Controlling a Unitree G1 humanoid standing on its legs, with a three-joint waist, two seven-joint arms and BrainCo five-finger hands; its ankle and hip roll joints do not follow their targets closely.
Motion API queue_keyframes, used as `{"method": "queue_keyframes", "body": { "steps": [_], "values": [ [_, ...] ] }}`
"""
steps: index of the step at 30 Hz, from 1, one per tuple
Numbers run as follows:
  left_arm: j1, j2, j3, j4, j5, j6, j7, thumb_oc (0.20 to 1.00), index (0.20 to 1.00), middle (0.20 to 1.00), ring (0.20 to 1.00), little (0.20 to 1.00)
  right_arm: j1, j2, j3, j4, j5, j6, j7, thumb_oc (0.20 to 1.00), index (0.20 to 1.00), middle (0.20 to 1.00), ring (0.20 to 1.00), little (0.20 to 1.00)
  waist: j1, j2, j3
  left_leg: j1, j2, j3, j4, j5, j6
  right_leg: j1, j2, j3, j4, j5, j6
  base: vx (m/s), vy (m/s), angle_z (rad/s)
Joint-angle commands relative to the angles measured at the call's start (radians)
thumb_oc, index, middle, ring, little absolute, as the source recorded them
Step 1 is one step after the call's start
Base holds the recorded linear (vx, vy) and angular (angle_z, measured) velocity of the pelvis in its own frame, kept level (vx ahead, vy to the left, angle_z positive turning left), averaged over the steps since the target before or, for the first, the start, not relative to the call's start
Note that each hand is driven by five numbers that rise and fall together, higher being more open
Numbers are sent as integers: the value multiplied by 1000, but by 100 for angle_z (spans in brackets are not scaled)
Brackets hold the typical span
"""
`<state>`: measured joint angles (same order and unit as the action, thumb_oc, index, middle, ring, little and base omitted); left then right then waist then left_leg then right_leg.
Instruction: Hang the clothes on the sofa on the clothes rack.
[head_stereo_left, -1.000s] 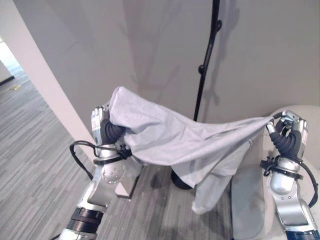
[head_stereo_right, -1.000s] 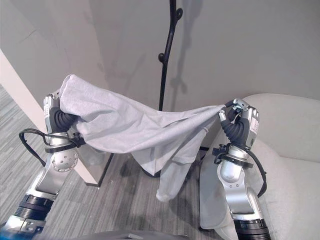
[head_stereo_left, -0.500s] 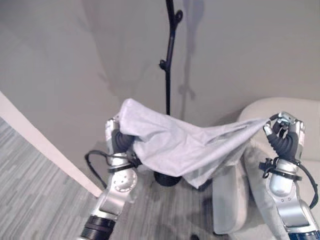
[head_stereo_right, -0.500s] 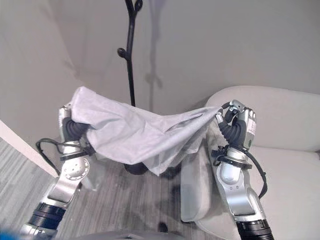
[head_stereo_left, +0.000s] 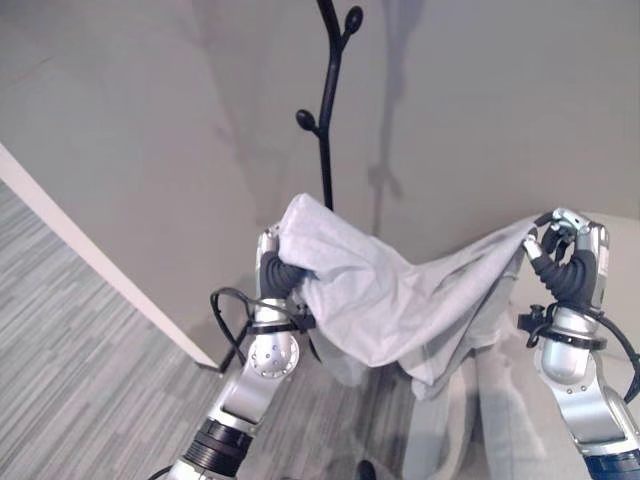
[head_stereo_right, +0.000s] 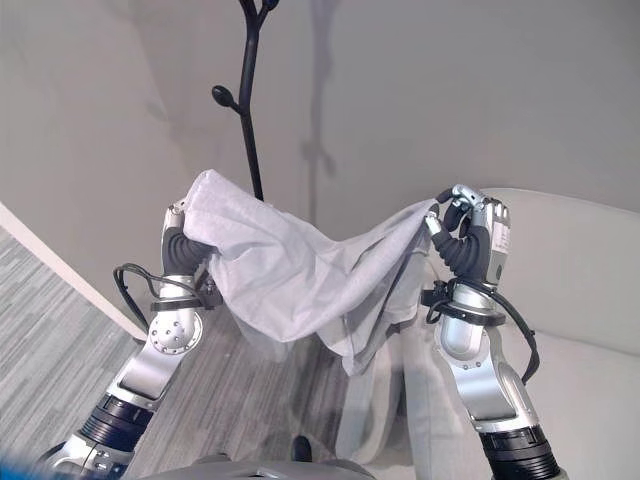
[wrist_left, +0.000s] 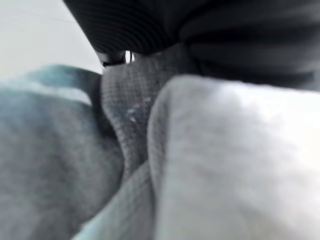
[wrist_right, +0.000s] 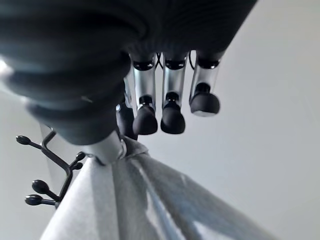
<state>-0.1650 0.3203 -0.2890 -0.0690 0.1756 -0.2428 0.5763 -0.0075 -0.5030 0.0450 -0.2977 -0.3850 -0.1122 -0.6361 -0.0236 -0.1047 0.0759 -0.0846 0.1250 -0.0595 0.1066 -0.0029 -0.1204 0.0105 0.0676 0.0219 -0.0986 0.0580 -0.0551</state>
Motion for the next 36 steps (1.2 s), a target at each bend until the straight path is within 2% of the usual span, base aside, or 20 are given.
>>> {"method": "queue_keyframes", "body": {
  "steps": [1, 2, 3, 7, 13, 16, 17, 18, 19, 20, 22, 24, 26, 27, 28, 29, 30, 31, 34, 36],
  "values": [
    [-45, 7, -28, -48, -37, -57, -20, 200, 200, 200, 200, 200, -28, -41, -37, -35, 37, -45, -21, 200, 200, 200, 200, 200, 12, 11, -65, -19, -49, 23, -101, 38, 44, 15, -56, 24, 18, -74, 152, 224, 56, 35],
    [-57, 3, -38, -50, -36, -59, -26, 200, 200, 200, 200, 200, -38, -42, -30, -26, 40, -45, -14, 200, 200, 200, 200, 200, 26, 24, -57, -79, -72, 28, -164, 105, 32, 44, -38, 31, 25, -97, 148, 194, 45, 13],
    [-58, 1, -43, -51, -32, -59, -29, 200, 200, 200, 200, 200, -42, -42, -28, -20, 39, -45, -13, 200, 200, 200, 200, 200, 32, 28, -55, -103, -82, 27, -189, 121, 26, 59, -32, 38, 30, -109, 144, 197, 45, -9],
    [-66, -1, -50, -44, -28, -61, -40, 200, 200, 200, 200, 200, -50, -37, -25, 6, 50, -45, -8, 200, 200, 200, 200, 200, 53, 29, -50, -184, -100, 25, -194, 131, 11, 121, -30, 69, 42, -151, 138, 229, 45, -25],
    [-92, -2, -63, -29, -43, -65, -29, 200, 200, 200, 200, 200, -76, -37, -11, 50, 50, -31, -6, 200, 200, 200, 200, 200, 94, 39, -57, -254, -54, 1, -194, 186, -20, 226, -48, 162, 67, -222, 136, 339, 158, -49],
    [-96, 2, -70, -22, -46, -67, -38, 200, 200, 200, 200, 200, -67, -28, -16, 66, 53, -25, -1, 200, 200, 200, 200, 200, 99, 42, -69, -235, -21, 6, -194, 198, -21, 265, -84, 196, 62, -233, 163, 387, 355, -73],
    [-89, 10, -79, -17, -44, -75, -48, 200, 200, 200, 200, 200, -37, -21, -28, 63, 27, -17, -1, 200, 200, 200, 200, 200, 91, 48, -83, -205, -4, 31, -194, 224, -18, 257, -121, 204, 66, -228, 184, 321, 380, -75],
    [-88, 10, -81, -15, -44, -77, -47, 200, 200, 200, 200, 200, -32, -19, -29, 59, 26, -16, -1, 200, 200, 200, 200, 200, 95, 44, -87, -205, -6, 36, -194, 222, -17, 256, -126, 207, 65, -229, 185, 425, 509, -61],
    [-89, 19, -85, -9, -48, -71, -42, 200, 200, 200, 200, 200, -1, -9, -34, 65, -5, 5, -4, 200, 200, 200, 200, 200, 74, 36, -105, -169, -10, 79, -194, 221, -5, 236, -161, 203, 65, -191, 219, 217, 243, -18],
    [-88, 21, -85, -10, -49, -71, -43, 200, 200, 200, 200, 200, 1, -8, -34, 63, -6, 6, -3, 200, 200, 200, 200, 200, 76, 32, -108, -170, -12, 83, -194, 219, -3, 236, -165, 205, 62, -191, 221, 281, 347, -5],
    [-84, 42, -82, -21, -47, -68, -36, 200, 200, 200, 200, 200, 22, 6, -41, 63, -29, 25, -9, 200, 200, 200, 200, 200, 61, 22, -126, -140, -30, 129, -194, 190, 17, 196, -210, 204, 85, -143, 261, 164, 267, -14],
    [-83, 66, -70, -24, -25, -66, -22, 200, 200, 200, 200, 200, 20, 20, -37, 89, -42, 41, -22, 200, 200, 200, 200, 200, 51, 18, -130, -115, -52, 160, -194, 165, 41, 147, -252, 226, 163, -33, 298, 167, 283, -38],
    [-66, 82, -49, -37, -24, -64, -1, 200, 200, 200, 200, 200, 17, 43, -23, 98, -38, 51, -27, 200, 200, 200, 200, 200, 52, 24, -126, -89, -61, 173, -194, 141, 59, 123, -272, 225, 223, 10, 302, 131, 199, -39],
    [-61, 90, -33, -41, -17, -59, 8, 200, 200, 200, 200, 200, 20, 54, -20, 96, -34, 53, -31, 200, 200, 200, 200, 200, 56, 33, -127, -83, -55, 179, -194, 140, 63, 100, -265, 218, 228, 28, 297, 167, 217, -50],
    [-53, 94, -8, -39, -2, -56, 16, 200, 200, 200, 200, 200, 41, 61, -23, 92, -33, 51, -32, 200, 200, 200, 200, 200, 57, 40, -137, -66, -71, 178, -194, 118, 71, 80, -233, 193, 185, -6, 277, 128, 162, -55],
    [-50, 94, -7, -41, -1, -55, 15, 200, 200, 200, 200, 200, 44, 61, -22, 90, -33, 52, -31, 200, 200, 200, 200, 200, 52, 39, -140, -66, -73, 174, -194, 115, 72, 82, -235, 187, 184, -9, 277, 174, 167, -28],
    [-39, 96, 6, -50, 7, -55, 15, 200, 200, 200, 200, 200, 53, 57, -29, 81, -37, 49, -33, 200, 200, 200, 200, 200, 52, 44, -145, -61, -82, 171, -194, 99, 76, 75, -213, 170, 139, -51, 268, 141, 95, 4],
    [-31, 106, 8, -61, 30, -52, -2, 200, 200, 200, 200, 200, 55, 44, -36, 83, -44, 43, -43, 200, 200, 200, 200, 200, 56, 45, -145, -55, -90, 172, -194, 81, 87, 55, -185, 129, 83, -94, 244, 138, 96, 17],
    [-21, 103, 35, -73, 61, -62, 15, 200, 200, 200, 200, 200, 83, 45, -51, 68, -46, 40, -42, 200, 200, 200, 200, 200, 47, 44, -128, -45, -96, 147, -194, 80, 84, 54, -159, 109, 72, -103, 231, 58, -7, 34],
    [-37, 116, 59, -57, 116, -55, 44, 200, 200, 200, 200, 200, 80, 27, -63, 52, -85, 37, -46, 200, 200, 200, 200, 200, 41, 44, -128, -35, -90, 145, -194, 78, 68, 73, -139, 113, 20, -109, 227, 60, -62, 50]
  ]
}}
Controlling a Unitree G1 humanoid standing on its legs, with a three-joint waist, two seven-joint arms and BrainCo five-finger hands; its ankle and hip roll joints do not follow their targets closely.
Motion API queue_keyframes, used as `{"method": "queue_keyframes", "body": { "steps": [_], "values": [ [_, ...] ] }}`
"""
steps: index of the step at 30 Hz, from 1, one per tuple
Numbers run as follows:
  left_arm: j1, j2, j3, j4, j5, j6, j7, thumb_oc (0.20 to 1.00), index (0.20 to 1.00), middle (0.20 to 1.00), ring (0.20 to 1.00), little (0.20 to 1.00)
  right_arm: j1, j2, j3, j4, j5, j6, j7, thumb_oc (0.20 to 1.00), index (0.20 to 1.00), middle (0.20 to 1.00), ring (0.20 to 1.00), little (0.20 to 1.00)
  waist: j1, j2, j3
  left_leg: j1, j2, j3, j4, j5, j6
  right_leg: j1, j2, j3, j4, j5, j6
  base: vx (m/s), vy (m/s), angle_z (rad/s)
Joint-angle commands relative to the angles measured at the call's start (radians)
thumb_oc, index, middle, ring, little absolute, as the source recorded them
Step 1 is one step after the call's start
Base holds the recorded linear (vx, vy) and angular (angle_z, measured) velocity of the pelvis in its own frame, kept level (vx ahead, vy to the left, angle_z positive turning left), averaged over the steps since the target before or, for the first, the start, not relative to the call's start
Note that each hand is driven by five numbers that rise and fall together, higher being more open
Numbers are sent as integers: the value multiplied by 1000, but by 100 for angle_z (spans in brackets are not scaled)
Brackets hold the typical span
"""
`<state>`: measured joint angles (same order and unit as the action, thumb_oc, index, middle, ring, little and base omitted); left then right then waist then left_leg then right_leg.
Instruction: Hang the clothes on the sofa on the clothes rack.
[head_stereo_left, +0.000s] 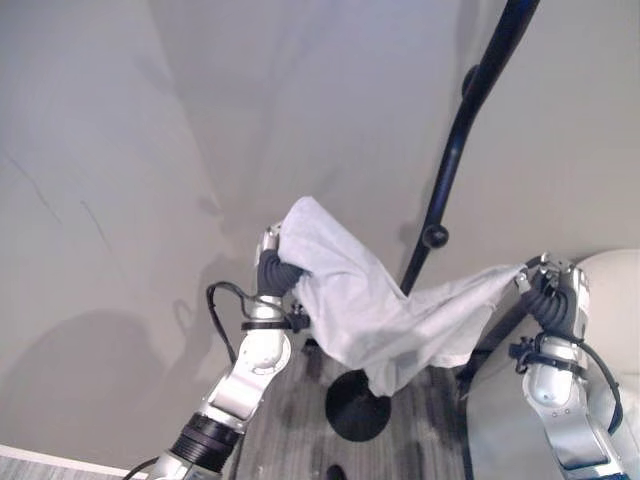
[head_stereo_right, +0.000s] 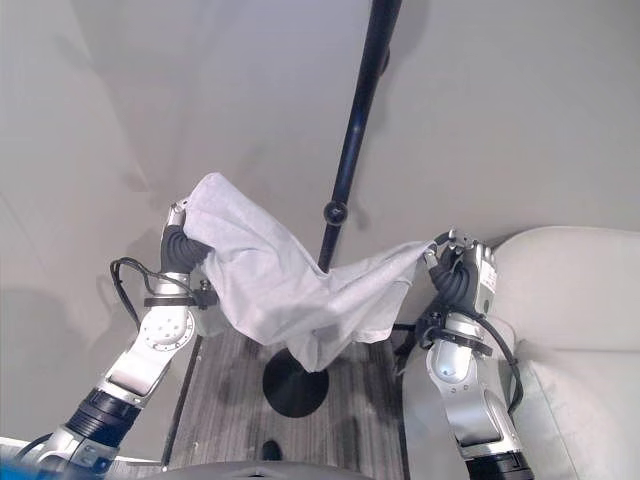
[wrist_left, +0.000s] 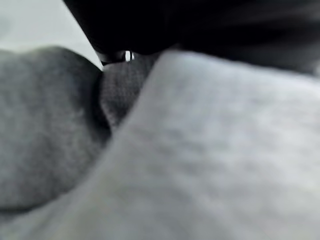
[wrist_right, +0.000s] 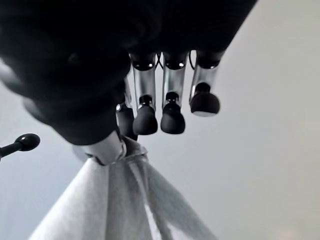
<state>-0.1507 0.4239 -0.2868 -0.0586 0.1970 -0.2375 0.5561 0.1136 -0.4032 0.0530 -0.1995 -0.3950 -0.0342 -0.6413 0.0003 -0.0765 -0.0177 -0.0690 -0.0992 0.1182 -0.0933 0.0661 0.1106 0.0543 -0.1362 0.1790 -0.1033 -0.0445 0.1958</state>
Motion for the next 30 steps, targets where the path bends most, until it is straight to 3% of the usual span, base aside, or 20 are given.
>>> {"method": "queue_keyframes", "body": {
  "steps": [1, 3, 9, 14, 15, 21, 24, 30],
  "values": [
    [-54, 28, 80, -73, 131, -56, 81, 200, 200, 200, 200, 200, -37, -86, -82, -57, -95, -46, -40, 200, 200, 200, 200, 200, 19, 14, -34, -42, 137, -34, 6, 8, -172, 39, 62, -50, 16, -9, -24, 74, -59, 44],
    [-77, 80, 169, -82, 251, -35, 149, 200, 200, 200, 200, 200, -35, -104, -134, -92, -134, -46, -40, 200, 200, 200, 200, 200, 15, 14, -40, -21, 138, -46, 6, 0, -179, 51, 67, -40, 16, -21, -30, 93, -40, 14],
    [-149, 214, 378, -117, 432, 7, 293, 200, 200, 200, 200, 200, -80, -171, -240, -150, -199, -67, -35, 200, 200, 200, 200, 200, 14, 20, -74, -4, 146, -53, 6, -10, -188, 69, 67, -34, 16, -35, -28, 65, -10, 4],
    [-266, 306, 409, -68, 473, 47, 342, 200, 200, 200, 200, 200, -187, -238, -265, -122, -188, -71, -59, 200, 200, 200, 200, 200, 7, 32, -95, 10, 146, -52, 6, -24, -187, 75, 57, -36, 16, -41, -22, 83, 27, 0],
    [-329, 362, 384, -14, 475, 63, 339, 200, 200, 200, 200, 200, -230, -289, -268, -92, -195, -59, -76, 200, 200, 200, 200, 200, 4, 41, -110, 16, 146, -51, 6, -29, -186, 78, 51, -38, 16, -41, -17, 80, 43, 1],
    [-582, 426, 186, 255, 362, 73, 289, 200, 200, 200, 200, 200, -425, -426, -194, 104, -140, -29, -107, 200, 200, 200, 200, 200, -1, 49, -124, 21, 144, -50, 6, -37, -179, 80, 35, -45, 16, -38, -3, 53, 38, 5],
    [-788, 431, -12, 491, 258, 77, 225, 200, 200, 200, 200, 200, -612, -498, -58, 303, -58, -1, -93, 200, 200, 200, 200, 200, -2, 55, -131, 23, 142, -46, 6, -39, -173, 78, 22, -51, 16, -33, 11, 19, 23, 5],
    [-1038, 438, -243, 780, 143, 83, 152, 200, 200, 200, 200, 200, -914, -596, 195, 674, 72, 13, -55, 200, 200, 200, 200, 200, -1, 61, -121, 15, 136, -33, 6, -38, -174, 66, 8, -55, 16, -19, 28, 13, 41, -2]
  ]
}}
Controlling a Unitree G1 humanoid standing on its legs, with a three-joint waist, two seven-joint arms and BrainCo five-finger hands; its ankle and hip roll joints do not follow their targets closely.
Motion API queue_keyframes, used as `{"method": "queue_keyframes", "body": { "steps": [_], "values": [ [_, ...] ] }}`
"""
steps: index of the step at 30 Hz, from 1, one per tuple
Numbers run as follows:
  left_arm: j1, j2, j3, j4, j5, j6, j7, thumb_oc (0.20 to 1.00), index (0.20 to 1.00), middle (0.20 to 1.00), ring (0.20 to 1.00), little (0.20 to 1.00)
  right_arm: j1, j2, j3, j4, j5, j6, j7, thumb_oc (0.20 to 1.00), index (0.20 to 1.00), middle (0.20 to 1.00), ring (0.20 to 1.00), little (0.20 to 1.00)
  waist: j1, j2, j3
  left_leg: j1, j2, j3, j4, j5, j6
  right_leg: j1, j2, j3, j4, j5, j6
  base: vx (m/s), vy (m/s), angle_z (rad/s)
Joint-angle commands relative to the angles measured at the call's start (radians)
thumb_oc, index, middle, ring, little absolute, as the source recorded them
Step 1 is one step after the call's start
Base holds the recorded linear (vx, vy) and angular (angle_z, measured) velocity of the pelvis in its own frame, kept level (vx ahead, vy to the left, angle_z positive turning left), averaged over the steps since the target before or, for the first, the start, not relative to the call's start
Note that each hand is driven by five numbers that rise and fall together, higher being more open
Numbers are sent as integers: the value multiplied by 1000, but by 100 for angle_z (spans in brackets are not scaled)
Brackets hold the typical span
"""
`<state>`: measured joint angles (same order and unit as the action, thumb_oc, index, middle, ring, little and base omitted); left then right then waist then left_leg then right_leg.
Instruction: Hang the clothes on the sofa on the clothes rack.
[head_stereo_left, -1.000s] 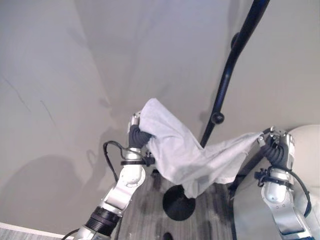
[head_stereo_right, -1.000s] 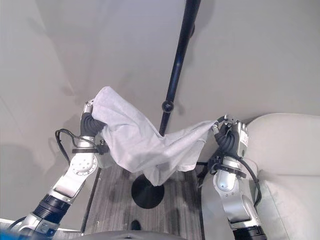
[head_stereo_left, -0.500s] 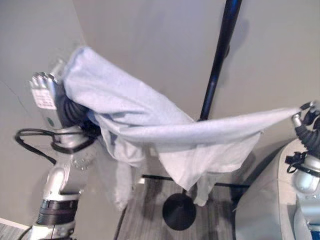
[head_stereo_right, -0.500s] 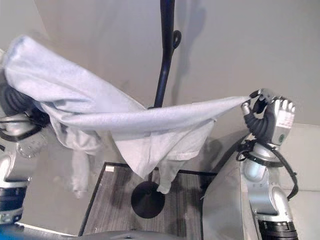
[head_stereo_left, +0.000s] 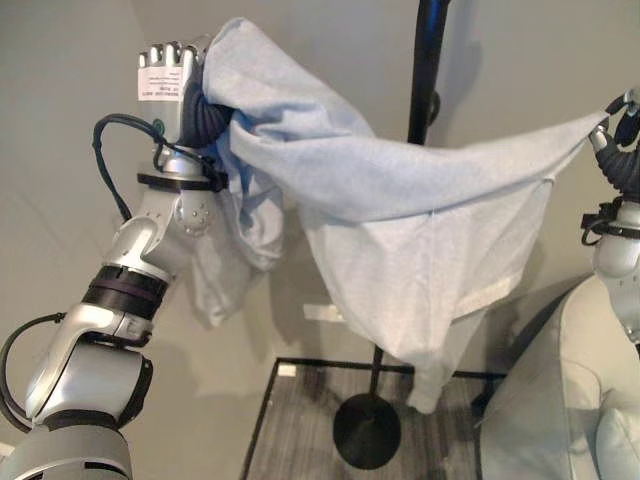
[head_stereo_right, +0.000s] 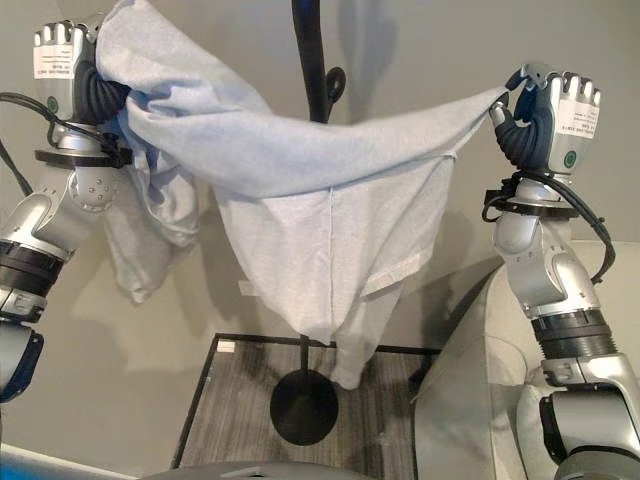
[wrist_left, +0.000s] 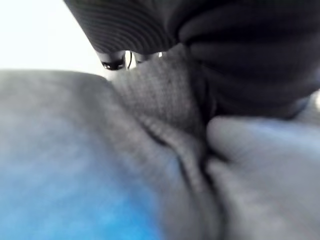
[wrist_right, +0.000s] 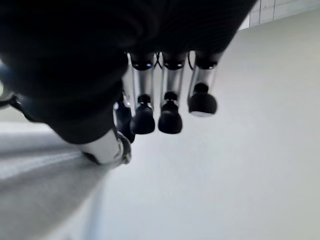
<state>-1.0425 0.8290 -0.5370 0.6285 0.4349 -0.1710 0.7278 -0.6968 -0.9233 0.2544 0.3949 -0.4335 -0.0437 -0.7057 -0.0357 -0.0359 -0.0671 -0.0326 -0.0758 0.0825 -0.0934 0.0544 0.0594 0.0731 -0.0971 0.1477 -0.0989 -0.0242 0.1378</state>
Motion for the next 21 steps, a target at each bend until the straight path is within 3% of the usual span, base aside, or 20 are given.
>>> {"method": "queue_keyframes", "body": {
  "steps": [1, 5, 9, 11, 17, 21],
  "values": [
    [-175, 33, -21, 128, -106, 19, -28, 200, 200, 200, 200, 200, -149, -84, 38, 142, 131, 19, 20, 200, 200, 200, 200, 200, 34, 23, -69, -23, 112, 5, 6, -26, -123, 44, -32, -25, 12, -37, 88, 12, 40, -5],
    [-244, -2, -112, 318, -161, 25, -71, 200, 200, 200, 200, 200, -324, -72, 231, 376, 200, 8, 84, 200, 200, 200, 200, 200, 31, 30, -59, -38, 111, 17, 6, -19, -126, 25, -33, -25, 12, -25, 92, -2, 34, -7],
    [-195, -37, -120, 400, -157, 24, -101, 200, 200, 200, 200, 200, -313, -10, 309, 443, 187, -3, 148, 200, 200, 200, 200, 200, 31, 31, -48, -48, 114, 22, 6, -15, -127, 12, -31, -22, 12, -23, 88, -22, 11, -6],
    [-90, -63, -91, 426, -129, 28, -117, 200, 200, 200, 200, 200, -226, 60, 295, 423, 171, -13, 172, 200, 200, 200, 200, 200, 32, 30, -39, -52, 115, 24, 6, -15, -126, 6, -30, -22, 12, -23, 85, -9, 4, -5],
    [149, -107, 26, 329, -88, 25, -111, 200, 200, 200, 200, 200, -1, 127, 197, 295, 125, -28, 189, 200, 200, 200, 200, 200, 36, 23, -25, -54, 114, 21, 6, -18, -123, 4, -29, -27, 12, -29, 80, -1, 0, -1],
    [332, -200, 118, 270, -88, 7, -104, 200, 200, 200, 200, 200, 181, 211, 133, 276, 84, -37, 182, 200, 200, 200, 200, 200, 42, 14, -20, -47, 114, 17, 6, -26, -118, 12, -29, -27, 12, -38, 71, 17, -4, 1]
  ]
}}
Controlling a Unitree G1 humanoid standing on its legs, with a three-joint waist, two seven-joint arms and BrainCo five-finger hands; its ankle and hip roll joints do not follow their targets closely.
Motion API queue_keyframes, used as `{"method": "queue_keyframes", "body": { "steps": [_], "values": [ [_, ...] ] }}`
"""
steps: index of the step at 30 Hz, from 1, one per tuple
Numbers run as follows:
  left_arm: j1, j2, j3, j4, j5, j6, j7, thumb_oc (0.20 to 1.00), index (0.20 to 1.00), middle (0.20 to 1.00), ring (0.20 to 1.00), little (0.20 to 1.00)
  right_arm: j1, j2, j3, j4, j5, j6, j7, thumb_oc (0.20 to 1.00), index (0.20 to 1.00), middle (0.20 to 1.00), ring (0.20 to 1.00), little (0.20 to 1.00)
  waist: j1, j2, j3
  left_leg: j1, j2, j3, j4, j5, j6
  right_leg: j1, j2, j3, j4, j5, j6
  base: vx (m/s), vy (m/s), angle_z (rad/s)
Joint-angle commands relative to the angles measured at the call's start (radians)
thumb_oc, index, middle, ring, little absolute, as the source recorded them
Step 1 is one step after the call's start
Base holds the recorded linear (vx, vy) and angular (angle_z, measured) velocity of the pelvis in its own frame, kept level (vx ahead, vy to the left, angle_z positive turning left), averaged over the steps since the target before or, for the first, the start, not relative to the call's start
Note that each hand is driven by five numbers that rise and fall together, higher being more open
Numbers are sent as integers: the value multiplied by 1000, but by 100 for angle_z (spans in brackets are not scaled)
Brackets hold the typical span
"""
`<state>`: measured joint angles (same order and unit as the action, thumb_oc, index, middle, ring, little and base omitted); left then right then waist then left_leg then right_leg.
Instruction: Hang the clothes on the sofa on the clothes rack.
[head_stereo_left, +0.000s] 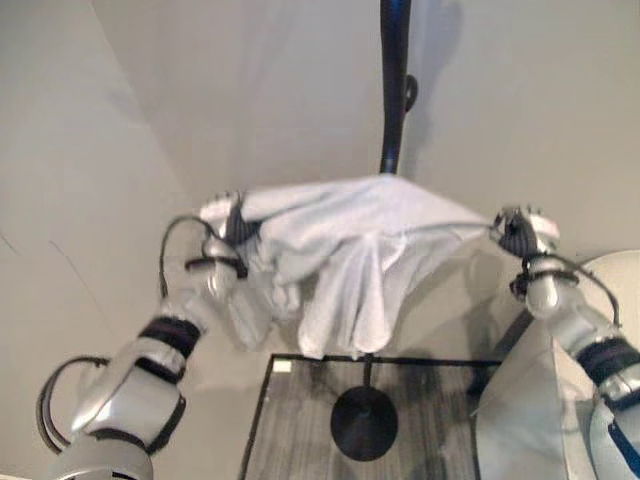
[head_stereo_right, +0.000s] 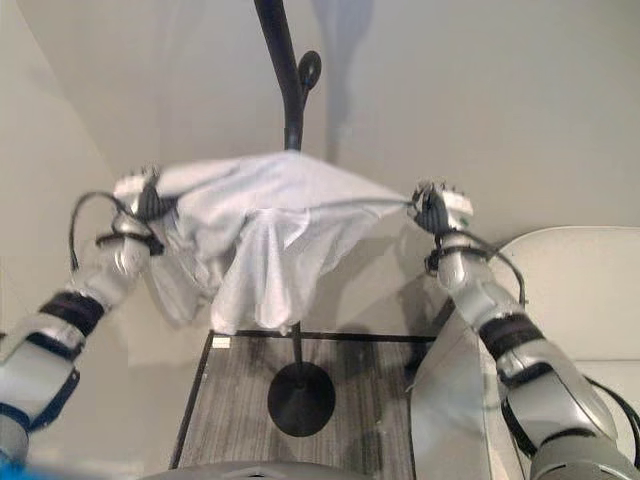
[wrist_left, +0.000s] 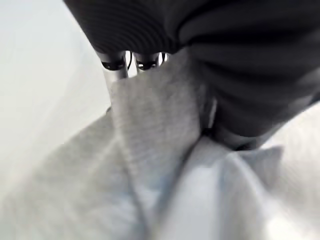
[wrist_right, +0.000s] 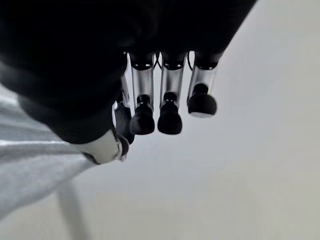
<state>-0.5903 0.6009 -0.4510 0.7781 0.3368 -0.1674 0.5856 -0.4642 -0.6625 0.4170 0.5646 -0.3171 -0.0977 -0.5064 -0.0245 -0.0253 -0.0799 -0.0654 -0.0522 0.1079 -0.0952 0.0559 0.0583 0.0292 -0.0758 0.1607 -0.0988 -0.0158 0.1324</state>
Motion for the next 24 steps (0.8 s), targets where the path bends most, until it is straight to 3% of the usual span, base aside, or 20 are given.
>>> {"method": "queue_keyframes", "body": {
  "steps": [1, 4, 6, 7, 8, 10, 12, 13, 14, 15, 21, 24],
  "values": [
    [-26, -55, 75, 72, -25, -12, 50, 200, 200, 200, 200, 200, 28, 34, -46, 123, -32, 15, -28, 200, 200, 200, 200, 200, 36, -2, -2, -11, 90, -11, 8, -29, -114, 61, -48, -40, 12, -51, 68, 0, 0, 0],
    [53, -127, 101, 24, -63, -23, 53, 200, 200, 200, 200, 200, 91, 105, -43, 133, -31, 16, -28, 200, 200, 200, 200, 200, 41, -6, -1, -9, 90, -15, 8, -30, -113, 65, -47, -42, 12, -57, 61, 4, -8, 2],
    [155, -254, 139, -53, -199, -54, 44, 200, 200, 200, 200, 200, 157, 223, -25, 138, -8, 17, -23, 200, 200, 200, 200, 200, 45, -12, 3, -5, 91, -22, 8, -29, -110, 70, -43, -40, 12, -62, 50, 15, -19, 6],
    [157, -254, 139, -54, -200, -53, 43, 310, 310, 310, 310, 310, 158, 223, -24, 138, -8, 17, -24, 200, 200, 200, 200, 200, 44, -12, 2, -4, 91, -22, 8, -30, -110, 70, -43, -40, 12, -63, 49, 7, -14, 4],
    [183, -296, 146, -73, -272, -63, 31, 598, 598, 598, 598, 598, 169, 260, -8, 135, 5, 17, -22, 200, 200, 200, 200, 200, 45, -13, 4, -2, 92, -24, 8, -29, -110, 72, -41, -40, 12, -64, 46, 0, -15, 3],
    [227, -384, 149, -103, -464, -90, 6, 1000, 1000, 1000, 1000, 1000, 181, 332, 35, 130, 46, 22, -9, 200, 200, 200, 200, 200, 46, -15, 10, -2, 94, -28, 8, -25, -109, 73, -36, -37, 12, -66, 38, -13, -27, 4],
    [232, -406, 150, -107, -550, -102, -25, 1000, 1000, 1000, 1000, 1000, 180, 349, 50, 126, 62, 24, -2, 200, 200, 200, 200, 200, 46, -15, 12, -3, 94, -29, 8, -23, -109, 74, -34, -37, 12, -67, 36, 0, 0, 0],
    [242, -431, 157, -127, -685, -110, -66, 1000, 1000, 1000, 1000, 1000, 176, 376, 68, 106, 104, 30, 17, 667, 667, 667, 667, 667, 47, -14, 16, -4, 96, -32, 8, -19, -110, 74, -31, -36, 12, -67, 33, 0, 0, 0],
    [242, -431, 157, -127, -686, -110, -67, 1000, 1000, 1000, 1000, 1000, 176, 376, 68, 106, 104, 30, 17, 896, 896, 896, 896, 896, 46, -14, 16, -4, 96, -32, 8, -19, -110, 75, -31, -36, 12, -67, 33, -26, -29, 5],
    [244, -442, 158, -117, -766, -99, -107, 1000, 1000, 1000, 1000, 1000, 172, 394, 77, 90, 152, 30, 40, 1000, 1000, 1000, 1000, 1000, 47, -12, 18, -5, 98, -35, 8, -17, -112, 74, -29, -36, 12, -67, 31, -13, -13, 6],
    [317, -403, 210, -69, -943, -51, -240, 1000, 1000, 1000, 1000, 1000, 206, 394, 33, 53, 273, 30, 89, 1000, 1000, 1000, 1000, 1000, 54, 1, 15, 3, 99, -37, 8, -14, -115, 78, -26, -48, 12, -66, 33, -6, -7, 4],
    [355, -391, 251, -39, -911, -55, -242, 1000, 1000, 1000, 1000, 1000, 229, 408, -1, 69, 334, 18, 86, 1000, 1000, 1000, 1000, 1000, 59, 0, 14, 5, 99, -38, 8, -15, -116, 79, -28, -53, 12, -66, 33, 4, -10, 5]
  ]
}}
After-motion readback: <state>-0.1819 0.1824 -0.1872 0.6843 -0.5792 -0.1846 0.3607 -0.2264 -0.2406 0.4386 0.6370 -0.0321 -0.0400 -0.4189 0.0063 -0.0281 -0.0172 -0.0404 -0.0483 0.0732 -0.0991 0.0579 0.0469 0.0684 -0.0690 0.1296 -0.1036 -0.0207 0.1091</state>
